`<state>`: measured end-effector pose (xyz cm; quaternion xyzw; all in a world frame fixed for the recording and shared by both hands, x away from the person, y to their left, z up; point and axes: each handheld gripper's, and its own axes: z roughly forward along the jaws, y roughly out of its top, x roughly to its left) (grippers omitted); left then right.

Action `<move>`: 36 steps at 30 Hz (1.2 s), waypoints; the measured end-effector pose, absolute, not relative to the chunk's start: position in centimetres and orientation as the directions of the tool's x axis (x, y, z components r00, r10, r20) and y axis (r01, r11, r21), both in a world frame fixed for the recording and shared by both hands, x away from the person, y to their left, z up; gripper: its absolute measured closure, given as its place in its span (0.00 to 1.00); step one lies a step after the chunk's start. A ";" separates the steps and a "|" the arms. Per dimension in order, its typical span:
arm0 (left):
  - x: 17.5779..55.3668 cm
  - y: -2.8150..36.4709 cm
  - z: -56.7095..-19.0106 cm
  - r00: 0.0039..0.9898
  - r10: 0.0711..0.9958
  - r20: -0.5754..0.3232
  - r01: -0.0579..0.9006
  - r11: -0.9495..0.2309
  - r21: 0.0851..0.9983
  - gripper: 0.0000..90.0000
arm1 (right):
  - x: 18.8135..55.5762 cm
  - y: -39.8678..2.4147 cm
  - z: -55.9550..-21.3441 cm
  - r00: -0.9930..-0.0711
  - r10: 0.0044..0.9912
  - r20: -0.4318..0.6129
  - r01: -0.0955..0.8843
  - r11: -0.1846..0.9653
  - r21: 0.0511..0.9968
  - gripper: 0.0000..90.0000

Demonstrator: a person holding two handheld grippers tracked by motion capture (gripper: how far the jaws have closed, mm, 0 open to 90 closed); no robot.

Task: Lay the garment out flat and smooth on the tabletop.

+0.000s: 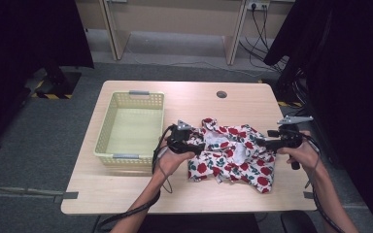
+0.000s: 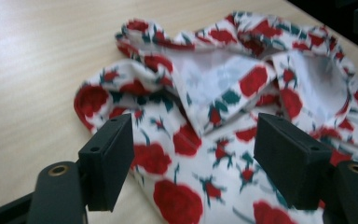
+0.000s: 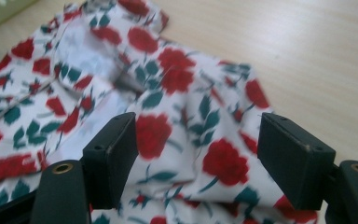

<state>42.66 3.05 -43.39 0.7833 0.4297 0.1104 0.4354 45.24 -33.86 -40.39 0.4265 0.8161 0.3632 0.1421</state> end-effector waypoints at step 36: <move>39.3 1.9 -47.9 0.662 0.748 -0.042 0.527 -0.425 0.736 0.26 | 52.4 -32.3 -42.2 -0.469 0.881 0.068 0.648 0.291 0.703 0.59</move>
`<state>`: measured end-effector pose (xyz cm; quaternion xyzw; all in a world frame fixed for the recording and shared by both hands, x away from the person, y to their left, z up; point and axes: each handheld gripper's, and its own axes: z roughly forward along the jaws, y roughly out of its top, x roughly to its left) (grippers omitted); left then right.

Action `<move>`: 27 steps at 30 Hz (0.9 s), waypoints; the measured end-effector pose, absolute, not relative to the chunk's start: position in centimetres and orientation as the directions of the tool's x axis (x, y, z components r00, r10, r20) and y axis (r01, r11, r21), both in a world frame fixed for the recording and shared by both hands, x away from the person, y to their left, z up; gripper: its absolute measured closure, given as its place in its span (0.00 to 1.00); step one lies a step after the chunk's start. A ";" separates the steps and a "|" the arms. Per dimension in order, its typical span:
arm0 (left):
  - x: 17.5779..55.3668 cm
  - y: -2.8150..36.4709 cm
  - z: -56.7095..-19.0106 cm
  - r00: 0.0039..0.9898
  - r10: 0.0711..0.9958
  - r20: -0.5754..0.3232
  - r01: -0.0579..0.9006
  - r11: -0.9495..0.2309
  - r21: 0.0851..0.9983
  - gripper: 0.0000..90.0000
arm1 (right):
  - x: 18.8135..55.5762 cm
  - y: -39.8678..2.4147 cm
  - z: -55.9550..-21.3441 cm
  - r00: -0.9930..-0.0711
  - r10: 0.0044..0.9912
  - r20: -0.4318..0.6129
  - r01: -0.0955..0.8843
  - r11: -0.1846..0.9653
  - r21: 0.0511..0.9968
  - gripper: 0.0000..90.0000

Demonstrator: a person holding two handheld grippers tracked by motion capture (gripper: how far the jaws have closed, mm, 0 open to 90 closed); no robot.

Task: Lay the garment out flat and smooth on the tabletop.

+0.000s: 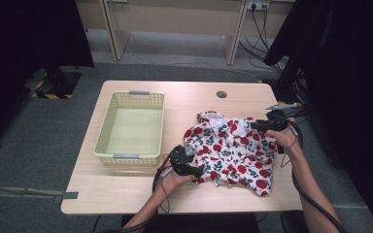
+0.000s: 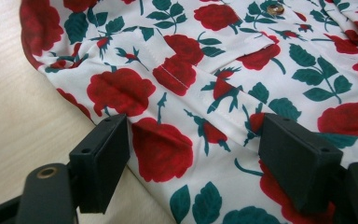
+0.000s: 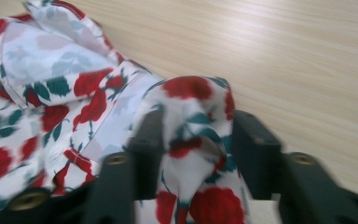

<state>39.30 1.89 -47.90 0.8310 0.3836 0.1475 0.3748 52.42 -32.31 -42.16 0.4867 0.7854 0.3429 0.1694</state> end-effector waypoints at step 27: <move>39.8 1.1 -47.4 0.670 0.742 0.007 0.521 -0.477 0.708 0.25 | 44.5 -31.5 -46.5 -0.572 0.820 -0.003 0.629 0.442 0.639 0.36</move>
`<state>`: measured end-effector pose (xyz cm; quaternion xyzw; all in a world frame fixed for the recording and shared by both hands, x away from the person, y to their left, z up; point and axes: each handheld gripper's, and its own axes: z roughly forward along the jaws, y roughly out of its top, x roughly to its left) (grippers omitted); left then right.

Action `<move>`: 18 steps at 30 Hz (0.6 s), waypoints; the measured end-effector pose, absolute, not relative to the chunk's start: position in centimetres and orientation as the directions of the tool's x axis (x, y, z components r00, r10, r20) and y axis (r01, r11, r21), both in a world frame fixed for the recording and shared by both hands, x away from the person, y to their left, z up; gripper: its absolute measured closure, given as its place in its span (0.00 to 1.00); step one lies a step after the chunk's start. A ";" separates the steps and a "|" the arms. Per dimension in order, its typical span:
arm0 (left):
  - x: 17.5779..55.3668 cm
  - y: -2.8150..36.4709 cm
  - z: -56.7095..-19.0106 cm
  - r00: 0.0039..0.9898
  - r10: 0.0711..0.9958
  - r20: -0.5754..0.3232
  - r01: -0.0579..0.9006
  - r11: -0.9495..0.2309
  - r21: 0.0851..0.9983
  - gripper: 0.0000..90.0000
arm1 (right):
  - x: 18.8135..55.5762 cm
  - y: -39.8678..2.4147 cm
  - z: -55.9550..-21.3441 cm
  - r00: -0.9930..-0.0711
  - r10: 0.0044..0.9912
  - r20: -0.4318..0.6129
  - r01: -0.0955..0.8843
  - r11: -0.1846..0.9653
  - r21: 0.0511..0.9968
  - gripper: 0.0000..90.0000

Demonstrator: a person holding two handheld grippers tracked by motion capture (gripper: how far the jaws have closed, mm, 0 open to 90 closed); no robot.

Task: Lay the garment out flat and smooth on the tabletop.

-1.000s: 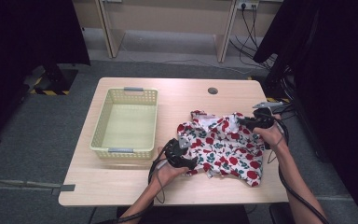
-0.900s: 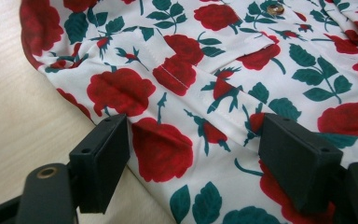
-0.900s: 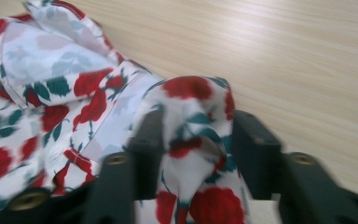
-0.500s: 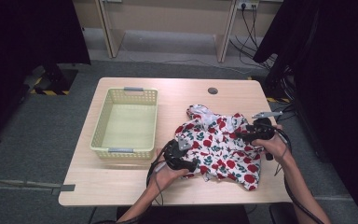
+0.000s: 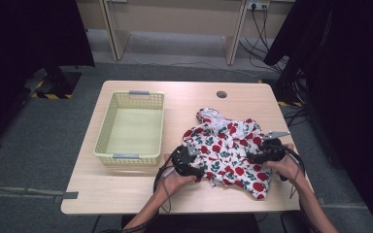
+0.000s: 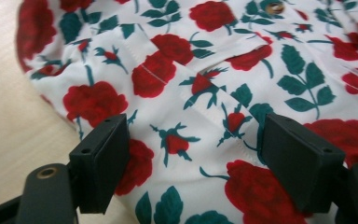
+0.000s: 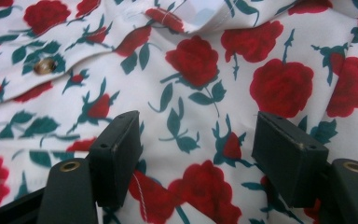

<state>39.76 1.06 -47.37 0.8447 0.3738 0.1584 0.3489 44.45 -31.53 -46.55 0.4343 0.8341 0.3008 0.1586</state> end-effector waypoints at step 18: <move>40.0 -1.6 -45.6 0.653 0.758 -0.013 0.495 -0.414 0.764 0.23 | 41.2 -31.3 -44.5 -0.598 0.801 0.009 0.597 0.437 0.673 0.32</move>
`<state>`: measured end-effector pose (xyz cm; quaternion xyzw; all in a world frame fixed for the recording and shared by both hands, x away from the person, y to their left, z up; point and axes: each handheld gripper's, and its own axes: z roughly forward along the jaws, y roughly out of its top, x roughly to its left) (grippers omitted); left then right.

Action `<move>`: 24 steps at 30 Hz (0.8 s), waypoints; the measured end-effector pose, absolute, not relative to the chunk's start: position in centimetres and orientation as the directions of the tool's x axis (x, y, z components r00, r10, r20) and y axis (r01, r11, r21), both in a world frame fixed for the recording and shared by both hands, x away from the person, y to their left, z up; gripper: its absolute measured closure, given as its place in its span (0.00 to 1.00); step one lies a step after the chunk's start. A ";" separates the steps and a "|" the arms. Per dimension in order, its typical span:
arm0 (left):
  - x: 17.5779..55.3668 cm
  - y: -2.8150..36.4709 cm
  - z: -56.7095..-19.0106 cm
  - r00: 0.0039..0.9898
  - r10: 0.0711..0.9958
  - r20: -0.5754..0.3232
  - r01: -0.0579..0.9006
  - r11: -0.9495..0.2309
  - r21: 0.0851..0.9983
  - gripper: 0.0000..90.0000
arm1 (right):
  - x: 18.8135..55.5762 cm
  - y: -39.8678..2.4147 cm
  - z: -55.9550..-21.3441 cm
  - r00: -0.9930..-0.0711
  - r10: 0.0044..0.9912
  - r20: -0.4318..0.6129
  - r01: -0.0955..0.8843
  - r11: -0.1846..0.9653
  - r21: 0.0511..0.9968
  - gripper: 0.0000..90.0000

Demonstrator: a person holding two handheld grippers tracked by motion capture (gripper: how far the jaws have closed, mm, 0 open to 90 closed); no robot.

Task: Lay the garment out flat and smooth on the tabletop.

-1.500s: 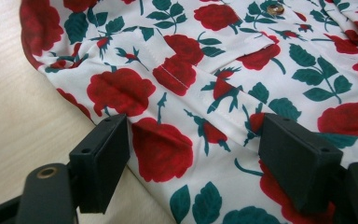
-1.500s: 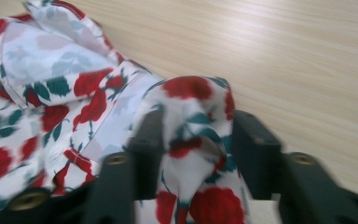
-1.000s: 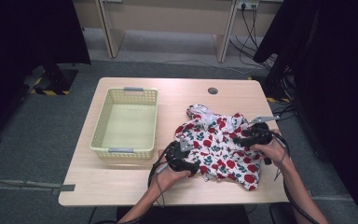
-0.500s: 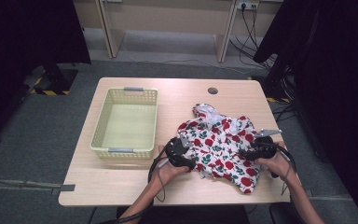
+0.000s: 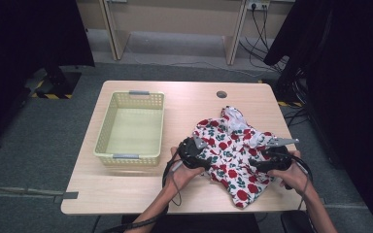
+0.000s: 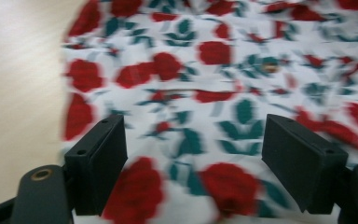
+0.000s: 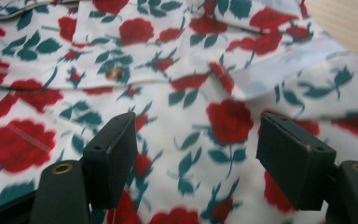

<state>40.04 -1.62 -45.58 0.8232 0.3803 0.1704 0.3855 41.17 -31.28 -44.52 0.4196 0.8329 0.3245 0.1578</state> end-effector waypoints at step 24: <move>39.1 -2.0 -47.6 0.712 0.702 0.001 0.483 -0.492 0.724 0.24 | 48.8 -33.2 -45.7 -0.474 0.879 -0.059 0.670 0.403 0.623 0.57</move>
